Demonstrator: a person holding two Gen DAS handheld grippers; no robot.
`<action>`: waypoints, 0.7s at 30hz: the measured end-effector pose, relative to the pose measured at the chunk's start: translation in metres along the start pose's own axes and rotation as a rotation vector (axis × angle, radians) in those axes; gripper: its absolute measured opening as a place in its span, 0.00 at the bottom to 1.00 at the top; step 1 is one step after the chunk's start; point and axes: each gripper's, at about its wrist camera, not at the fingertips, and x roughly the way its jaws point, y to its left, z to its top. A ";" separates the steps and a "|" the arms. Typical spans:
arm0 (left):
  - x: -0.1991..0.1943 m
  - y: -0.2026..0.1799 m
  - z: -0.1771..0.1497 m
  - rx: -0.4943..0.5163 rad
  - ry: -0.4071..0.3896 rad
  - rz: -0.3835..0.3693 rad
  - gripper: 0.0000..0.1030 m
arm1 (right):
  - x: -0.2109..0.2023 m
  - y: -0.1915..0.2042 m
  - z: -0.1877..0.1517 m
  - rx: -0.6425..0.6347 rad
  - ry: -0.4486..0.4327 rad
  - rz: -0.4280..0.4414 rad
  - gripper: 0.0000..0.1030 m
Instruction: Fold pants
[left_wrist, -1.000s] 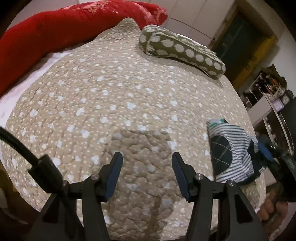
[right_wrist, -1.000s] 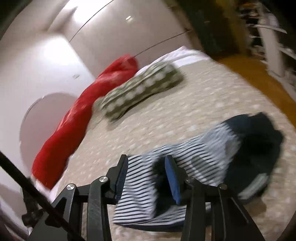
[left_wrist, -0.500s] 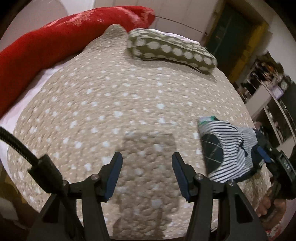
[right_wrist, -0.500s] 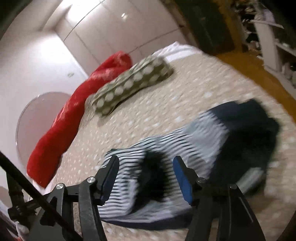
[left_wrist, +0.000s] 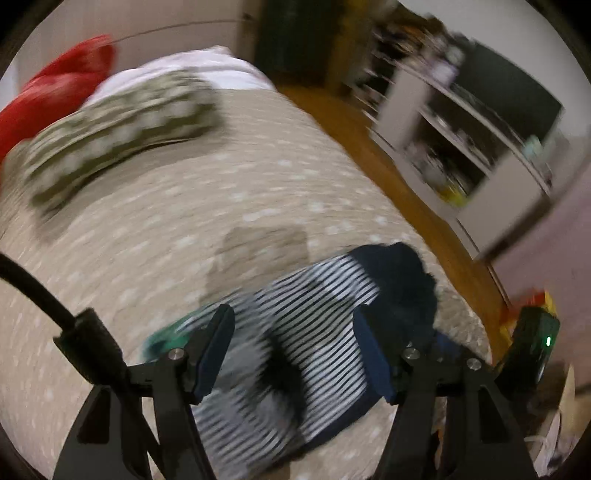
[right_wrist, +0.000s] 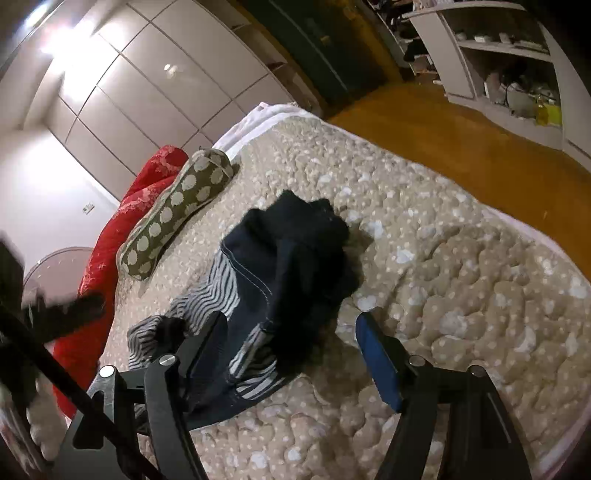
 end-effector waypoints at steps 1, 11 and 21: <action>0.012 -0.009 0.010 0.018 0.023 -0.011 0.63 | 0.002 -0.003 0.000 0.004 0.004 0.004 0.74; 0.129 -0.070 0.059 0.077 0.237 -0.151 0.63 | 0.024 0.000 0.008 -0.011 -0.021 0.051 0.77; 0.072 -0.045 0.047 0.058 0.143 -0.194 0.30 | 0.012 0.026 0.028 -0.071 -0.085 0.121 0.19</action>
